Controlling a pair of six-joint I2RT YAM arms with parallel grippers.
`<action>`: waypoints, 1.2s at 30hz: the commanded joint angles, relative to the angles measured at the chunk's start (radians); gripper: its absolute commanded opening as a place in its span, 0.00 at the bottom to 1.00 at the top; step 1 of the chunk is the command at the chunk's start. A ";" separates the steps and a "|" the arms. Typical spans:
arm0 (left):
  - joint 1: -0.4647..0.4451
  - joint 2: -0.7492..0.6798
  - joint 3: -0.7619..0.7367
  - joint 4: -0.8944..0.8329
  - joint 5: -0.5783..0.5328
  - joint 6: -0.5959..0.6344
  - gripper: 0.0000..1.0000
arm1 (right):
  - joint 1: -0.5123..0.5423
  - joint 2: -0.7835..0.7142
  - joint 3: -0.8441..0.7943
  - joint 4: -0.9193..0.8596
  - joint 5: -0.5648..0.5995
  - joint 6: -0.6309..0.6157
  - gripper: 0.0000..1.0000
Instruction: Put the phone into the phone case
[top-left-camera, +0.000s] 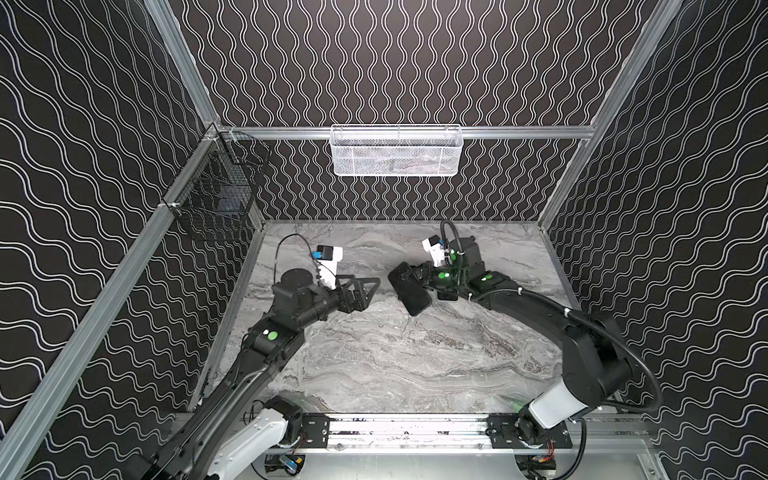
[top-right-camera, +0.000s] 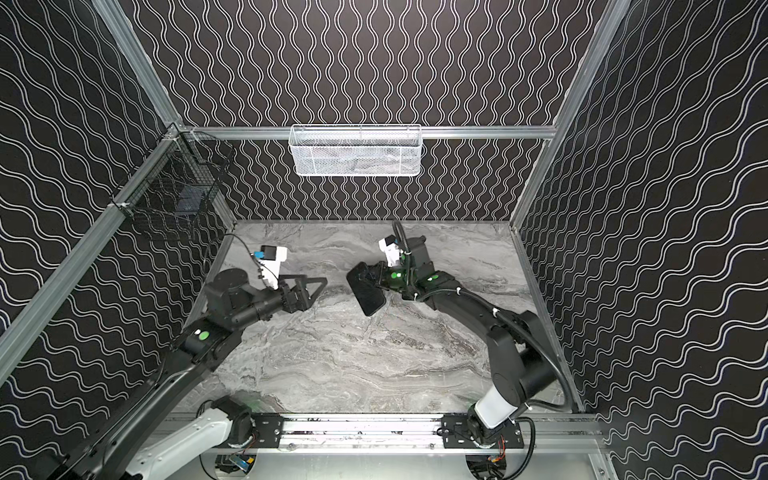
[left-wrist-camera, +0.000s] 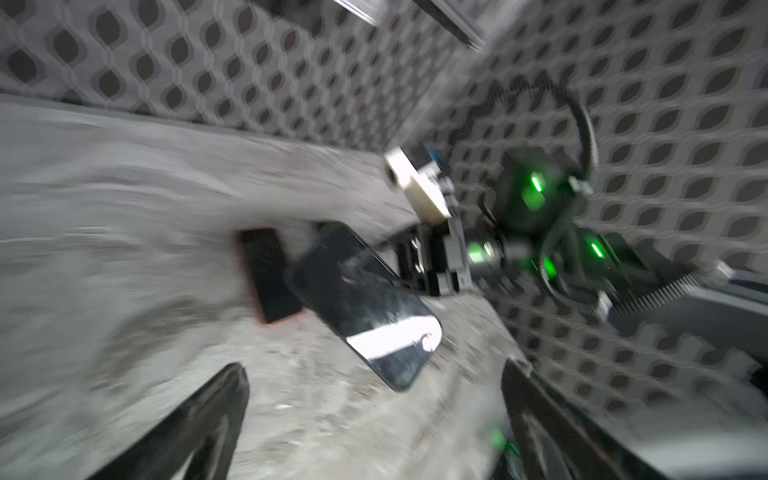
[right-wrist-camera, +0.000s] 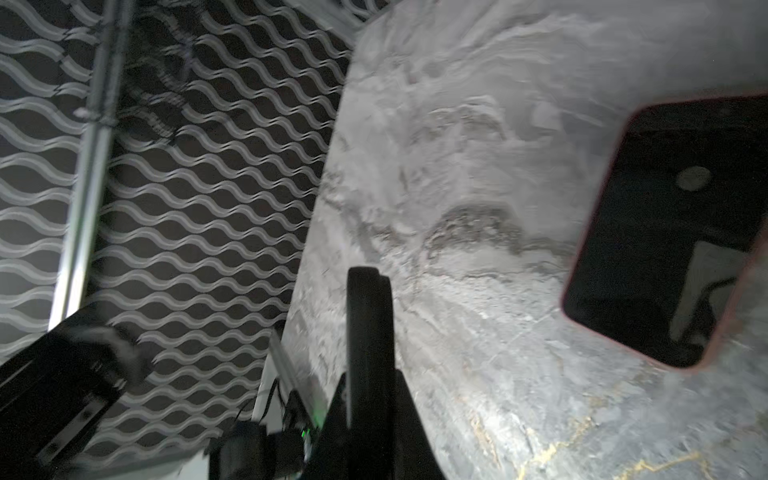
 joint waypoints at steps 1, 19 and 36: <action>0.002 -0.053 -0.017 -0.103 -0.343 -0.023 0.98 | 0.047 0.075 0.004 0.189 0.321 0.166 0.00; 0.003 -0.072 0.003 -0.169 -0.335 0.006 0.99 | 0.165 0.523 0.349 0.152 0.587 0.206 0.00; 0.004 -0.022 0.063 -0.234 -0.470 0.035 0.98 | 0.164 0.653 0.491 0.035 0.537 0.137 0.43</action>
